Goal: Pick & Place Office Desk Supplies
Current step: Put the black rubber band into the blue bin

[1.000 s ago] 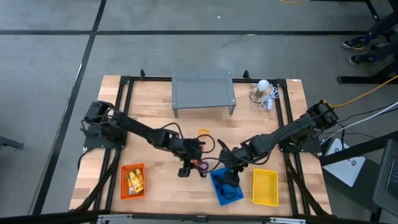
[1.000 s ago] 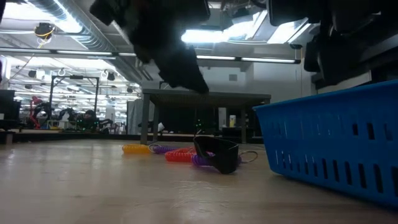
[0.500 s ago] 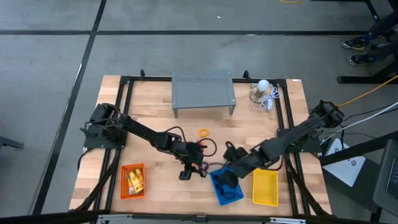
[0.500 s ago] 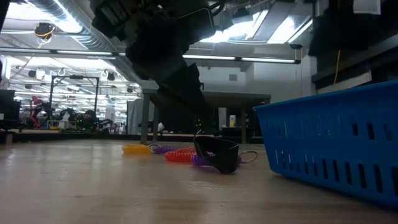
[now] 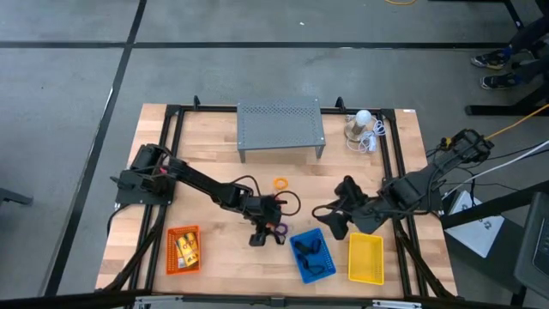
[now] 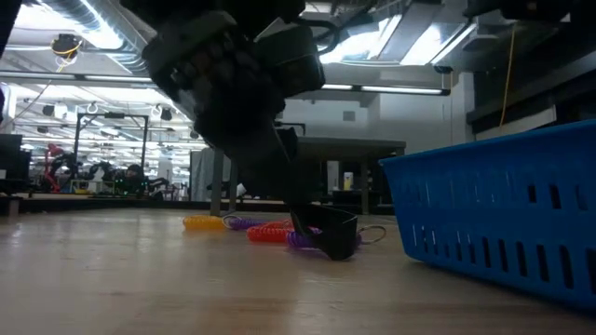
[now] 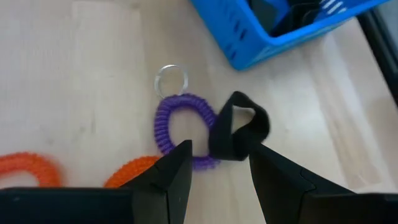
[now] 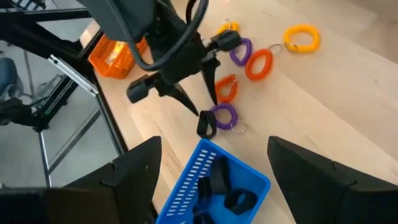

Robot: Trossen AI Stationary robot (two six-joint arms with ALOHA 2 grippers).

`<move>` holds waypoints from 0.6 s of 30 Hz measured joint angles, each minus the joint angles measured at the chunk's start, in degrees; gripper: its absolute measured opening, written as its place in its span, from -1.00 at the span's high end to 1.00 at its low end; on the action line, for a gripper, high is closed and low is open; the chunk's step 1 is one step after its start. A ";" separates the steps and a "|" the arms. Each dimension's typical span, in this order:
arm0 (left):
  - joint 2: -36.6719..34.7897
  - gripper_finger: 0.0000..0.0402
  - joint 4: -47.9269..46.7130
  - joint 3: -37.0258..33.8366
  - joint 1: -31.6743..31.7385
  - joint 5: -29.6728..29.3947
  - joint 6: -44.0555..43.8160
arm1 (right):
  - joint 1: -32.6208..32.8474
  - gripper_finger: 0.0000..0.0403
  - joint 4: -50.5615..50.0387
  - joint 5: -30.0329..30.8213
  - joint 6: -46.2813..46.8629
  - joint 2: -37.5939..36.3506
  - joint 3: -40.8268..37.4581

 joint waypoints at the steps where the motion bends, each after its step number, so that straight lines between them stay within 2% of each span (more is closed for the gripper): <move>1: 0.00 0.23 0.13 0.02 0.00 -1.03 -0.03 | -0.02 -0.47 -0.28 -0.23 -0.04 0.02 0.00; 7: 0.00 0.23 1.33 0.07 1.13 -1.84 0.65 | -0.02 -0.47 -0.34 -0.33 0.23 1.46 0.00; 14: 0.57 0.23 3.98 0.11 1.06 3.42 0.90 | -0.02 -0.47 -0.28 -0.54 0.79 2.13 0.00; 18: 0.57 0.23 4.53 0.09 -0.19 4.16 0.89 | -0.02 -0.47 -0.30 -0.90 0.70 2.14 0.00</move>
